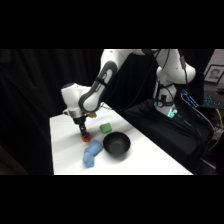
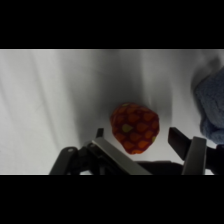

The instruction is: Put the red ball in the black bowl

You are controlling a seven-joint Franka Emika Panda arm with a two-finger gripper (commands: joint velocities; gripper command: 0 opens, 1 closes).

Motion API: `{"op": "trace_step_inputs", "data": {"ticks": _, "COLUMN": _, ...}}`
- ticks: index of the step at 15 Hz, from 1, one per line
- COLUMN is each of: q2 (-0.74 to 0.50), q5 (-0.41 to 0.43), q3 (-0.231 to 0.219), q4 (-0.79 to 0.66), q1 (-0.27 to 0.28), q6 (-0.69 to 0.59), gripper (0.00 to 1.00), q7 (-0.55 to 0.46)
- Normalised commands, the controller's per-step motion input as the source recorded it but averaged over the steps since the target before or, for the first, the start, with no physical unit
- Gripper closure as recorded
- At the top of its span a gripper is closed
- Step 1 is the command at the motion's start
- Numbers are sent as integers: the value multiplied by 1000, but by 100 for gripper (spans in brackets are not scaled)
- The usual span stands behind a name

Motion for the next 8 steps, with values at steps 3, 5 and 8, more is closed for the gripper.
{"op": "trace_step_inputs", "data": {"ticks": 3, "q2": 140, "q5": 118, "q3": 109, "q4": 192, "q1": -105, "q6": 35, "gripper": 0, "q7": -69}}
{"op": "trace_step_inputs", "data": {"ticks": 5, "q2": 124, "q5": 109, "q3": 100, "q4": 186, "q1": -94, "q6": 27, "gripper": 26, "q7": -78}}
{"op": "trace_step_inputs", "data": {"ticks": 8, "q2": 111, "q5": 99, "q3": 84, "q4": 170, "q1": -84, "q6": 40, "gripper": 51, "q7": -70}}
